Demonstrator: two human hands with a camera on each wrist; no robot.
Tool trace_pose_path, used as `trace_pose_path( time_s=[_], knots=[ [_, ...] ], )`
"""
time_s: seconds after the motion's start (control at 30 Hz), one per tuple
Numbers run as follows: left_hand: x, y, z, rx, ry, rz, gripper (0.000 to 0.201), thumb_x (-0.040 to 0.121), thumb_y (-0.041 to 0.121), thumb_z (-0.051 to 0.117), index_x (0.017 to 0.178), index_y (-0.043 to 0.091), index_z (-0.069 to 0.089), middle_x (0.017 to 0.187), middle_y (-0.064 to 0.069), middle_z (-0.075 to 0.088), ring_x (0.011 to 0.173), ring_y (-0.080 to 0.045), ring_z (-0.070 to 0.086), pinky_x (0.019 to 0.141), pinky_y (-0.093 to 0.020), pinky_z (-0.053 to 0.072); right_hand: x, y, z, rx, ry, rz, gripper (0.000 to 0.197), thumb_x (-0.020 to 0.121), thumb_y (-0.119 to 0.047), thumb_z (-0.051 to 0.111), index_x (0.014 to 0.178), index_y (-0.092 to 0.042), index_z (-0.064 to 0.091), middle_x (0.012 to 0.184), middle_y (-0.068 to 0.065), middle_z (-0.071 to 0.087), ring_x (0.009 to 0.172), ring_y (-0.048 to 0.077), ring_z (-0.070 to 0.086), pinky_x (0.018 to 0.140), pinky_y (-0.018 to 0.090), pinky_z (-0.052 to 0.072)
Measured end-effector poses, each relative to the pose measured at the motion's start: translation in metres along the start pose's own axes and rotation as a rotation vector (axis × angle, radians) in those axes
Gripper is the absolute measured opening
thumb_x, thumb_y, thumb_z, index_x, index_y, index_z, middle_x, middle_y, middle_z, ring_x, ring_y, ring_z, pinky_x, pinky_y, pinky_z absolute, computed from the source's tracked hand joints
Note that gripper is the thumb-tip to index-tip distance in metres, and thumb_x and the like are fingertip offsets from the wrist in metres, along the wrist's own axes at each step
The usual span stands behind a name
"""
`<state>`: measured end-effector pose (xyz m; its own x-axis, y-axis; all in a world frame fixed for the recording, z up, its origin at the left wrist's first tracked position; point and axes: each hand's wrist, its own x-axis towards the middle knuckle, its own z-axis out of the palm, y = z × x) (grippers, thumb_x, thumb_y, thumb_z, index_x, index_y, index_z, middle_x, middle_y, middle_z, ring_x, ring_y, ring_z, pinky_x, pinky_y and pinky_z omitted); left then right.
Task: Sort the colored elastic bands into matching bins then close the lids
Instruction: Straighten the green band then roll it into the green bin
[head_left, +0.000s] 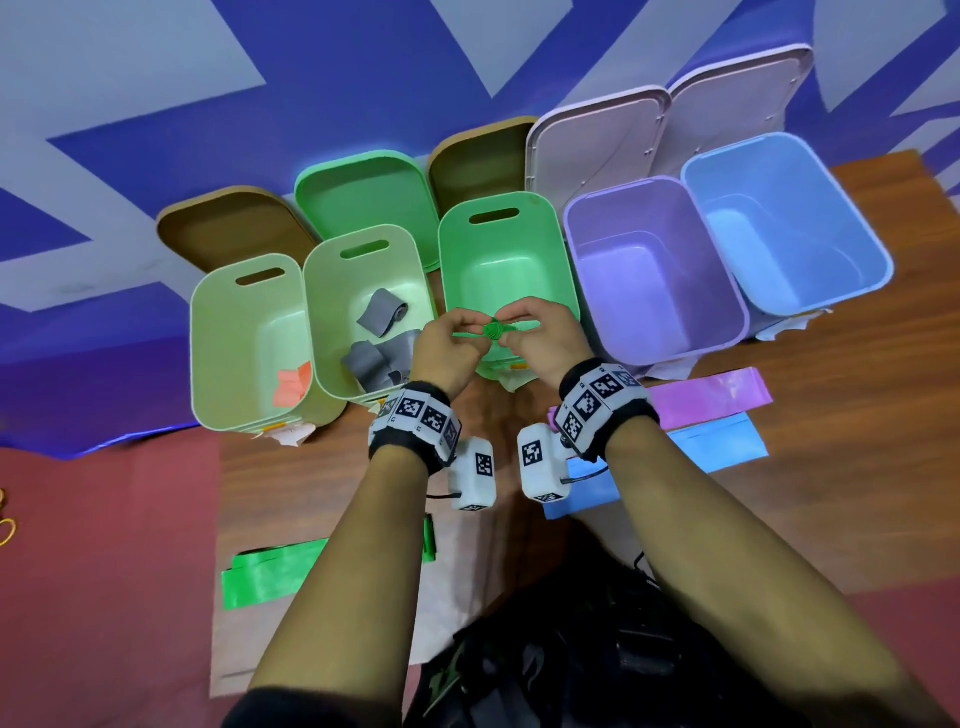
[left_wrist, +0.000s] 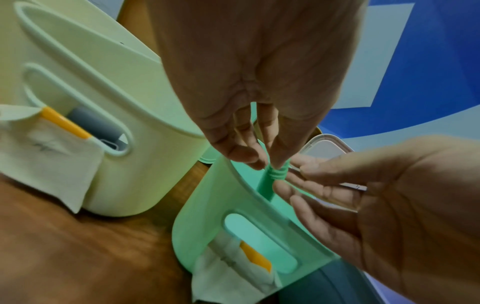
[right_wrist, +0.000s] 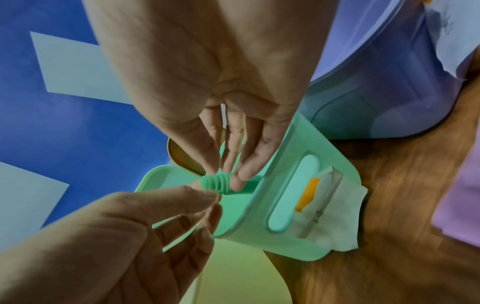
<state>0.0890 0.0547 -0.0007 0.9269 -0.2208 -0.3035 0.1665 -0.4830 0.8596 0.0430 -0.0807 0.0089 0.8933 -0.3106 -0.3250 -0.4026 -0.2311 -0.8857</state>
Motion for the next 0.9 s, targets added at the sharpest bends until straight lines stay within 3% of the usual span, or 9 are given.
trace_pose_path(
  time_s=[0.17,0.4,0.57,0.67,0.9],
  knots=[
    [-0.003,-0.008,-0.01,0.007,-0.013,0.001,0.019,0.085,-0.001,0.064,0.095,0.015,0.069,0.083,0.006,0.064,0.076,-0.001,0.058,0.073,-0.006,0.044,-0.003,-0.001,0.011,0.016,-0.006,0.035,0.028,0.078,-0.003,0.069,0.089,-0.029,0.068,0.099,-0.008,0.069,0.097,0.016,0.067,0.092,0.044,0.055],
    [-0.016,-0.025,-0.038,-0.016,-0.053,-0.013,0.017,0.087,0.003,0.066,0.084,0.019,0.066,0.072,0.006,0.061,0.06,-0.001,0.053,0.059,-0.016,0.042,-0.015,-0.008,0.041,0.035,-0.059,0.061,0.018,0.078,-0.011,0.065,0.081,-0.028,0.069,0.08,-0.001,0.073,0.081,0.018,0.071,0.087,0.043,0.058],
    [-0.034,-0.046,-0.052,-0.042,-0.071,-0.03,0.022,0.086,0.001,0.066,0.078,0.021,0.065,0.071,0.003,0.063,0.067,-0.01,0.057,0.071,-0.025,0.049,-0.028,-0.003,0.064,-0.005,-0.125,0.067,0.014,0.087,-0.009,0.063,0.083,-0.022,0.068,0.083,0.001,0.071,0.071,0.013,0.071,0.08,0.035,0.059],
    [-0.046,-0.057,-0.062,-0.033,-0.065,-0.046,0.022,0.087,0.001,0.067,0.078,0.021,0.064,0.071,0.005,0.063,0.063,-0.002,0.056,0.068,-0.017,0.047,-0.035,-0.001,0.078,-0.028,-0.158,0.07,0.016,0.087,-0.007,0.062,0.08,-0.021,0.066,0.079,0.002,0.069,0.068,0.012,0.069,0.07,0.029,0.054],
    [-0.077,-0.101,-0.082,0.142,-0.096,-0.157,0.021,0.084,0.0,0.064,0.083,0.02,0.067,0.072,0.009,0.062,0.063,-0.001,0.055,0.067,-0.014,0.044,-0.056,0.019,0.119,-0.142,-0.24,0.102,0.018,0.081,-0.01,0.064,0.07,-0.025,0.065,0.069,0.002,0.071,0.076,0.022,0.073,0.075,0.035,0.056]
  ],
)
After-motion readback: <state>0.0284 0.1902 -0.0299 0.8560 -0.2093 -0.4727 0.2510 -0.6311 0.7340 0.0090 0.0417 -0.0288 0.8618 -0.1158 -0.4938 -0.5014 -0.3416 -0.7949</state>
